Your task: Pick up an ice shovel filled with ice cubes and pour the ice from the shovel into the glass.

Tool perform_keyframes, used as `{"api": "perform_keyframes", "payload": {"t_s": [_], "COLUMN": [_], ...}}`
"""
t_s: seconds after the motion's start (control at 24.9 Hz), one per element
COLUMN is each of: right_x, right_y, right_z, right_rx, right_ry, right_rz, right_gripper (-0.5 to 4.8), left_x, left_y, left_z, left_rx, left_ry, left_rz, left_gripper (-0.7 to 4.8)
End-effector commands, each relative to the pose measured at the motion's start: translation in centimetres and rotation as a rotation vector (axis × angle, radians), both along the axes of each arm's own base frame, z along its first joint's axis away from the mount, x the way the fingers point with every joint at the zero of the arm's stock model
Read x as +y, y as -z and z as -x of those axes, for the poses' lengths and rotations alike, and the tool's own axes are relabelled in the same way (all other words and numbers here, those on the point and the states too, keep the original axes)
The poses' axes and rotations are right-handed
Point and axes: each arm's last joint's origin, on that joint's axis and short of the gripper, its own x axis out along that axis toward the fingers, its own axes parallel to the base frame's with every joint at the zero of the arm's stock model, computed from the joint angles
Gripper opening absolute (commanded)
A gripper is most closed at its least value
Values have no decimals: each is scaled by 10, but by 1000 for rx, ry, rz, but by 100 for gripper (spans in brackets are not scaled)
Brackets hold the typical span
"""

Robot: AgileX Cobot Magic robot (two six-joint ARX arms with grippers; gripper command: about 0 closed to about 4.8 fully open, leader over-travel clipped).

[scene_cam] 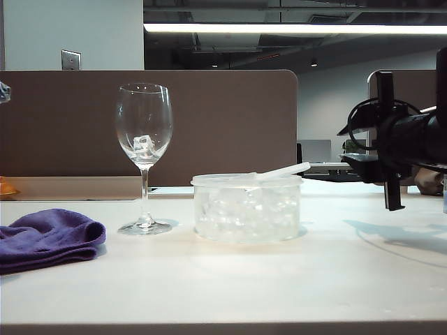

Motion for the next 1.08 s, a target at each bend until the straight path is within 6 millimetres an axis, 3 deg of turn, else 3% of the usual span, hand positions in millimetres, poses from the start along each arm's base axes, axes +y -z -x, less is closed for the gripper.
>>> {"api": "perform_keyframes", "payload": {"t_s": [0.04,0.84,1.08], "right_x": [2,21,41], "right_y": [-4,-1,0], "right_z": [0,-3,-7], "right_rx": [-22,44,107], "right_ry": [-8,-41,-68], "right_rz": [-5,21,42], "right_gripper": [161,185,222], "left_x": [0,0,0], "left_y": [-3,-3,-3], "left_z": [0,0,0], "left_rx": [-16,-16,-16], "left_ry": [4,4,4], "left_rz": [3,3,3], "left_gripper": [-5,-5,-5]}}
